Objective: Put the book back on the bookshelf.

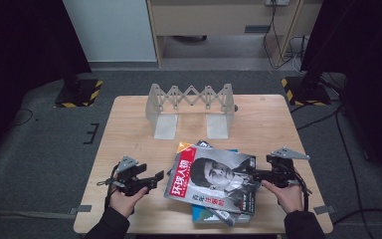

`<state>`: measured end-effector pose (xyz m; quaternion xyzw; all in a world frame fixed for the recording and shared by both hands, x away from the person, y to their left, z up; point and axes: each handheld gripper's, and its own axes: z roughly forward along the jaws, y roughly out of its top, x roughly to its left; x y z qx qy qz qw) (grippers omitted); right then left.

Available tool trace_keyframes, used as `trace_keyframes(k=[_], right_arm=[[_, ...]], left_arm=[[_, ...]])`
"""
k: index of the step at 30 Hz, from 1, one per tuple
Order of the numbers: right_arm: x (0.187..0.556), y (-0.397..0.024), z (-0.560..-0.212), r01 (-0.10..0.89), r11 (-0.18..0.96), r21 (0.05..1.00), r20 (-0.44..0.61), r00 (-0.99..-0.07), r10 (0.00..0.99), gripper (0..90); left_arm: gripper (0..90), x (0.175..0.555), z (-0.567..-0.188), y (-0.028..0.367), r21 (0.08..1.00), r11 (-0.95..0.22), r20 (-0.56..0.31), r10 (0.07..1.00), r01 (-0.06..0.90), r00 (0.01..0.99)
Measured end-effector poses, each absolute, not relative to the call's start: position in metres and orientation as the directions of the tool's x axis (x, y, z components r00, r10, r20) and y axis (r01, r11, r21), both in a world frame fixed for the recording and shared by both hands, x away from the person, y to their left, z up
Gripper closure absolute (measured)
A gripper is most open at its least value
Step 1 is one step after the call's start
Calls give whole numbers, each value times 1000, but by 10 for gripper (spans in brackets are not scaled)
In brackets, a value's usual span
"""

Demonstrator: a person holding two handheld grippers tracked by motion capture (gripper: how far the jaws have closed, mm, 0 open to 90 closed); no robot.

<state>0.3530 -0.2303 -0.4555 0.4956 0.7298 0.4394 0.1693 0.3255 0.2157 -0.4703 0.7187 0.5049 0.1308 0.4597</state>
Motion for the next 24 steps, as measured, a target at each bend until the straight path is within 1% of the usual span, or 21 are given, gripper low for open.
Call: trace_keyframes(k=[18, 24], right_arm=[[349, -207, -468, 577, 190, 794, 164, -504, 848, 92], [348, -200, -472, 579, 206, 789, 165, -522, 837, 95]], left_arm=[[225, 314, -481, 193, 742, -110, -312, 817, 661, 486], [234, 312, -487, 186, 718, -115, -347, 796, 686, 496]])
